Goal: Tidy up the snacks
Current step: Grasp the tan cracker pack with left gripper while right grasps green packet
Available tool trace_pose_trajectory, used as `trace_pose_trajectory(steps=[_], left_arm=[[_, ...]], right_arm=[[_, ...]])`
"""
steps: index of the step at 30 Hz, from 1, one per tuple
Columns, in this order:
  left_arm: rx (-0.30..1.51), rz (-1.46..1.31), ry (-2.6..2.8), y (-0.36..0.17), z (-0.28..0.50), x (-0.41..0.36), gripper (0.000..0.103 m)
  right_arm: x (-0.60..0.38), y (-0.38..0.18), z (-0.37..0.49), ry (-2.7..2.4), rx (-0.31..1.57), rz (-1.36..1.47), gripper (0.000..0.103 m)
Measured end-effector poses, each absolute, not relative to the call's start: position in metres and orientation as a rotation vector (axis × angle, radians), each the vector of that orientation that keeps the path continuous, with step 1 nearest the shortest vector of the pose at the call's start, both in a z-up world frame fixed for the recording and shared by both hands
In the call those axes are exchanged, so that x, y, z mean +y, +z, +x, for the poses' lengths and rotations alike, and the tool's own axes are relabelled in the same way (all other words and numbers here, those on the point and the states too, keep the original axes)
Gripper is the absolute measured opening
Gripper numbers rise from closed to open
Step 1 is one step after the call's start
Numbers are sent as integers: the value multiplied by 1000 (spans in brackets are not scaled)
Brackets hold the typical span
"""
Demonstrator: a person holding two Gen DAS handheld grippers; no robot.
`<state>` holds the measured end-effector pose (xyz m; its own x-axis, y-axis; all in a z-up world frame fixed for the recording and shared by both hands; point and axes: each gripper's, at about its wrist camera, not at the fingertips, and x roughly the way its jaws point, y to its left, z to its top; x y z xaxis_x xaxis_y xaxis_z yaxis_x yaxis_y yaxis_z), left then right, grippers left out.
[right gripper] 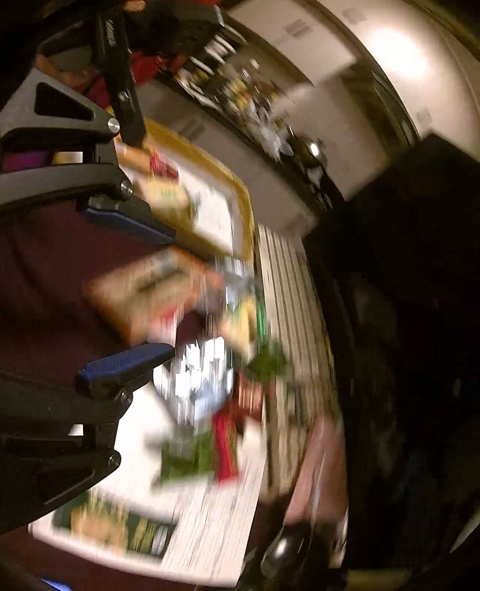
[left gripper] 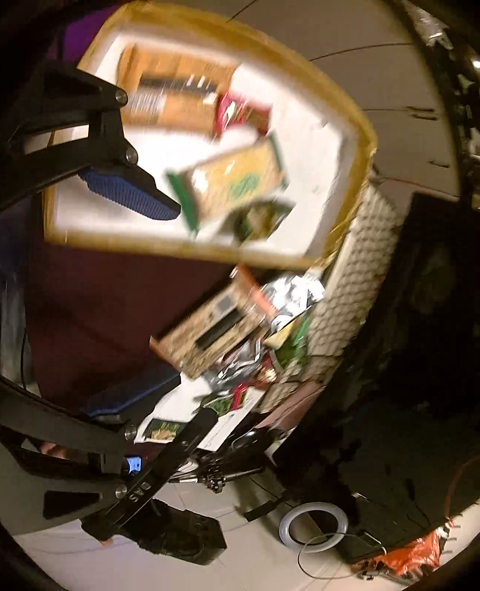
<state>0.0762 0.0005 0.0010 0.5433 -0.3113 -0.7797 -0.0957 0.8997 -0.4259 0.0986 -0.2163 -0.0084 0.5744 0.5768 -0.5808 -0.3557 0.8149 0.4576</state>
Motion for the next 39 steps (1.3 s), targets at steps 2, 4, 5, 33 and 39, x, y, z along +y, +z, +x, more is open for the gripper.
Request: trace_pose_trajectory(steps=[2, 4, 5, 33, 39], left_arm=[[1025, -492, -163, -6, 87, -18, 83], [1044, -499, -155, -13, 96, -29, 83], [1060, -501, -144, -18, 105, -37, 83], [1145, -376, 56, -63, 153, -66, 60], [1111, -337, 14, -52, 136, -73, 56]], right_arm=[[-238, -13, 102, 496, 789, 343, 56], [-259, -19, 105, 454, 797, 394, 56], [-266, -21, 106, 437, 798, 412, 56], [-273, -61, 159, 283, 900, 421, 33], [-267, -47, 149, 271, 816, 364, 32]])
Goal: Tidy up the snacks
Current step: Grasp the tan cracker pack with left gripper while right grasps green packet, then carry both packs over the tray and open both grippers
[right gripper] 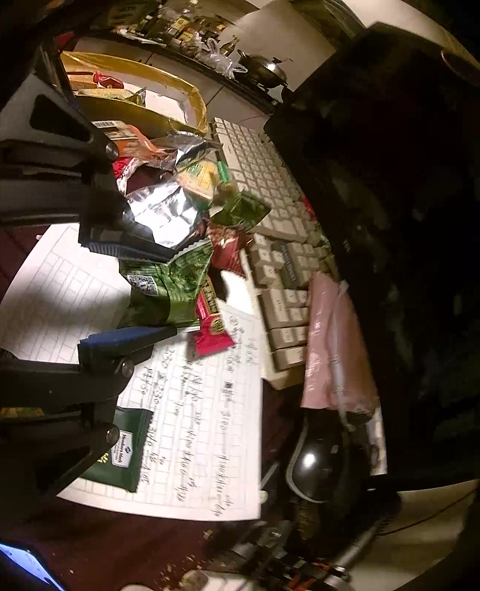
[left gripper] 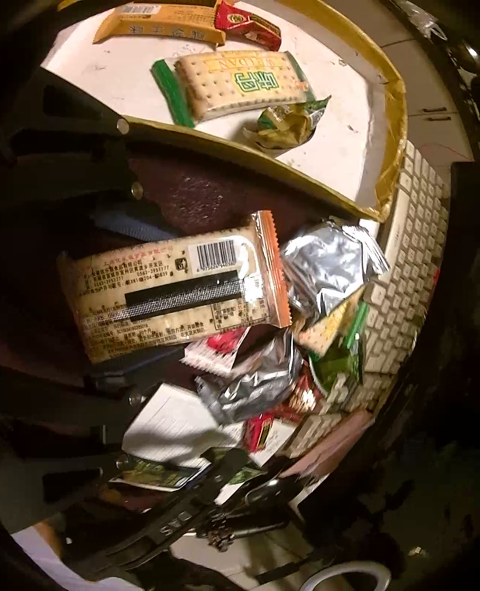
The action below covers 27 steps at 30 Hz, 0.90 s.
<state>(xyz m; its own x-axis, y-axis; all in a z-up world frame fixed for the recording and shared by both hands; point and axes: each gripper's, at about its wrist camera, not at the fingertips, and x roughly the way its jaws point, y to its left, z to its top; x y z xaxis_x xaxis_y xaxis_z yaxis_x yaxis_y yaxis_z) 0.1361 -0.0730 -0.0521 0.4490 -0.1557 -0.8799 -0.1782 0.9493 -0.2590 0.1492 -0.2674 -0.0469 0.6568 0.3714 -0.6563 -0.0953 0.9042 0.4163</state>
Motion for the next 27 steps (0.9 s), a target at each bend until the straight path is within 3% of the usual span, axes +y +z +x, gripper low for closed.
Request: trace_pose_trajectory(steps=[9, 14, 20, 27], left_arm=[[984, -338, -89, -7, 81, -54, 56], [895, -316, 23, 13, 51, 0, 56], [914, -347, 114, 3, 39, 51, 56], [973, -361, 89, -20, 52, 56, 57]], right_arm=[[-249, -25, 131, 408, 683, 303, 32], [-214, -3, 108, 578, 659, 298, 31], [-126, 0, 93, 767, 706, 183, 31], [-46, -8, 105, 832, 794, 66, 31]])
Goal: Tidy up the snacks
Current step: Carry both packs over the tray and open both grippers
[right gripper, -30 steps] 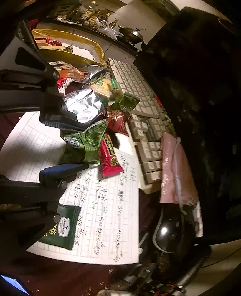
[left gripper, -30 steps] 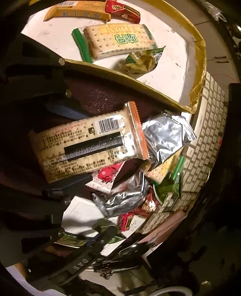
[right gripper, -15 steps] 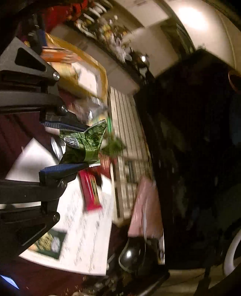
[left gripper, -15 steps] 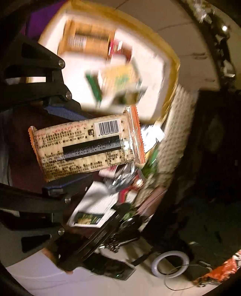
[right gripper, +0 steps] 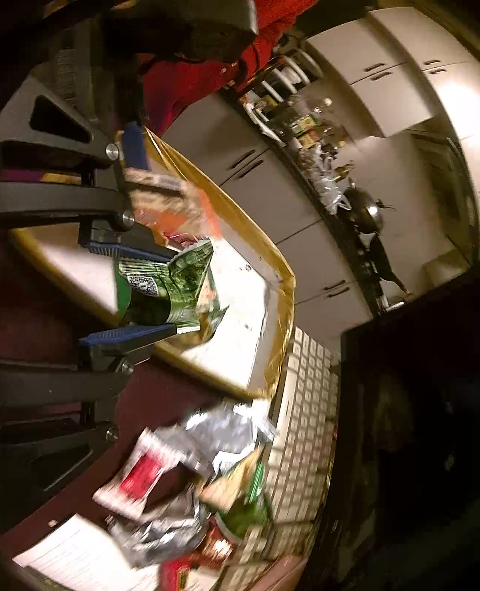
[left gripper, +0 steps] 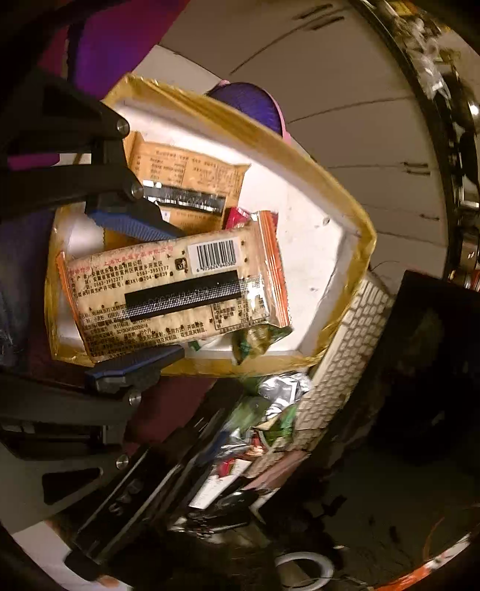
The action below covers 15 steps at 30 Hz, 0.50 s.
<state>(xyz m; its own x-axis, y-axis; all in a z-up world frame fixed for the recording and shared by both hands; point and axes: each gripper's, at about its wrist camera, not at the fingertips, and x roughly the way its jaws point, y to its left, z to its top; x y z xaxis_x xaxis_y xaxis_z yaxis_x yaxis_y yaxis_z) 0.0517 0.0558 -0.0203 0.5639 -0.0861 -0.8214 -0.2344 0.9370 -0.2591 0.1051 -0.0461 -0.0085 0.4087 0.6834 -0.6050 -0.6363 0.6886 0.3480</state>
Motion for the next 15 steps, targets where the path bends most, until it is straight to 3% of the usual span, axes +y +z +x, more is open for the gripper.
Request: trace_pose_trajectory(steps=[11, 15], left_arm=[[1002, -269, 144, -36, 62, 65, 57], [937, -237, 138, -22, 54, 63, 68]], right_arm=[[-29, -23, 117, 820, 842, 61, 36], [-42, -18, 116, 829, 849, 141, 42]])
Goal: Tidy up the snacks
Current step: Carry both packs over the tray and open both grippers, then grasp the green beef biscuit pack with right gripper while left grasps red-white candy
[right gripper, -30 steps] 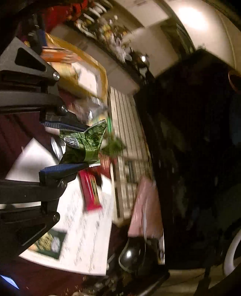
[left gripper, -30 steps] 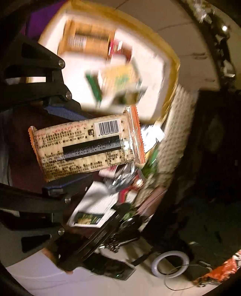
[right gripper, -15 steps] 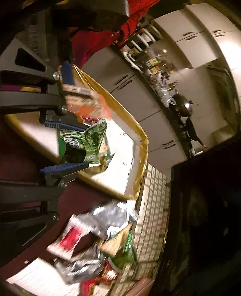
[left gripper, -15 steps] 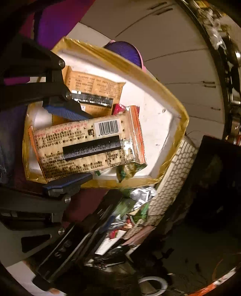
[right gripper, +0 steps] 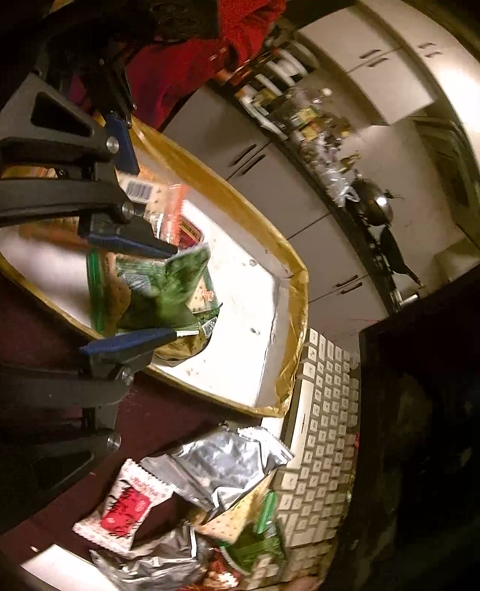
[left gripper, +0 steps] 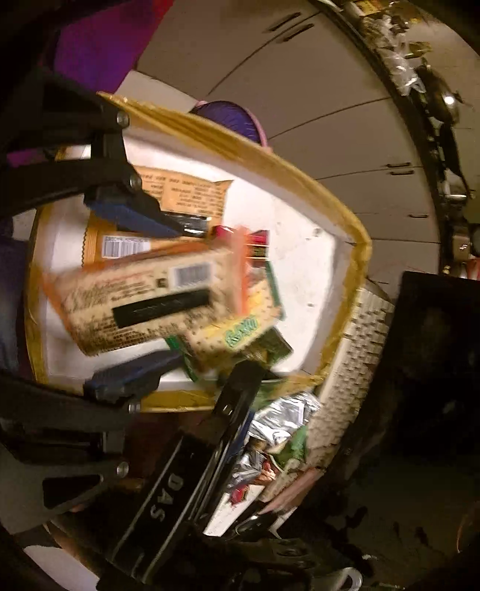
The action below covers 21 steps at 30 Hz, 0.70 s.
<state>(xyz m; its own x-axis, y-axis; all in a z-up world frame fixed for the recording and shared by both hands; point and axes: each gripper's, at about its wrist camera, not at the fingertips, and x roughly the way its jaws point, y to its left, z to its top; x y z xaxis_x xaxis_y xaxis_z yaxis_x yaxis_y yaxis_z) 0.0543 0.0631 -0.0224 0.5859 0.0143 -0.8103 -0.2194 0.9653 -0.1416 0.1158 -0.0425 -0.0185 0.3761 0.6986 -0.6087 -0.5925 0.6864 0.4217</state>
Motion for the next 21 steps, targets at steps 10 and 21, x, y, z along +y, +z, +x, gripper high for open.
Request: trace_pose_trajectory(steps=[10, 21], left_arm=[[786, -277, -71, 14, 28, 15, 79], [849, -240, -197, 8, 58, -53, 79]], right_arm=[[-146, 0, 70, 752, 733, 317, 54], [-295, -23, 77, 177, 778, 383, 54]])
